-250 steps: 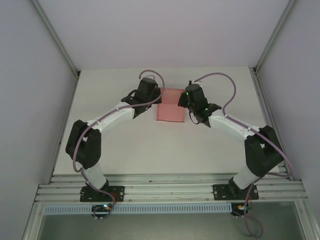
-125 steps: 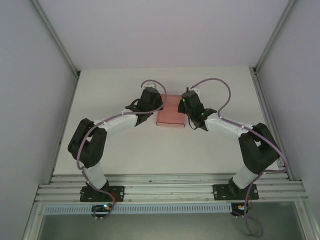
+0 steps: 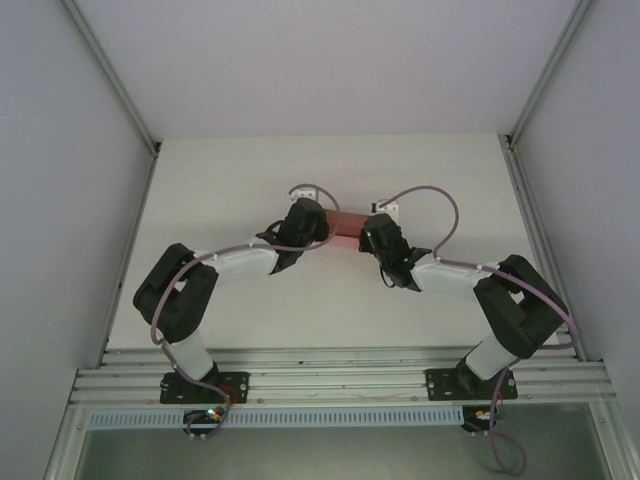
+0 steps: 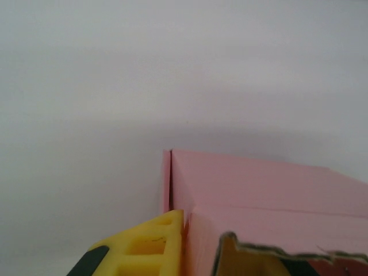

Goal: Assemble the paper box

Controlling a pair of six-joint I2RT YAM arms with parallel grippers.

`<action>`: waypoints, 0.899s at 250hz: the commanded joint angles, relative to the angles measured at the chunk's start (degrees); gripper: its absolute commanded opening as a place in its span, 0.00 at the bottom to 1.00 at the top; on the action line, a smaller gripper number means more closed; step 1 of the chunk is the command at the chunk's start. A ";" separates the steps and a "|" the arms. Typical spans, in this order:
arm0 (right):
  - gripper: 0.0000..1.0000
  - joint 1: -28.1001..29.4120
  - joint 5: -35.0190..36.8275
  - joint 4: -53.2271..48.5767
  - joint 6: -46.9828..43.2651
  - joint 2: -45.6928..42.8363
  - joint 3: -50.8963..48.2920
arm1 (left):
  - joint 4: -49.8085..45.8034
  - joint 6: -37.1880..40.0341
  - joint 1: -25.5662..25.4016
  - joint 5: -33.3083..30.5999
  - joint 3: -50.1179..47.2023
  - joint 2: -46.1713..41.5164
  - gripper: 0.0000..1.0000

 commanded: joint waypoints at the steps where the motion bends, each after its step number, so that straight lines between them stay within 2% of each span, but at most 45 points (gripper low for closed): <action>1: 0.11 1.62 2.95 0.99 -0.62 -1.88 -1.43 | 5.80 2.17 -0.44 1.91 -3.38 -3.06 0.18; 31: 0.13 2.45 4.58 0.06 -0.10 -2.44 -2.21 | 7.61 3.38 -0.70 3.47 -5.79 -4.43 0.27; 94: 0.16 3.73 5.94 -0.19 1.58 -2.45 -3.76 | 7.40 3.76 -1.41 6.16 -7.03 -4.88 0.33; 143: 0.23 4.50 7.29 -1.28 1.67 -3.39 -4.70 | 6.09 4.57 -1.75 6.35 -8.97 -7.38 0.36; 198: 0.46 4.89 8.08 -2.74 2.80 -5.54 -5.84 | 4.10 7.14 -2.31 3.80 -11.25 -10.84 0.61; 225: 0.64 5.38 7.99 -5.32 2.84 -7.02 -6.03 | 2.38 7.95 -2.56 3.35 -11.45 -12.41 0.73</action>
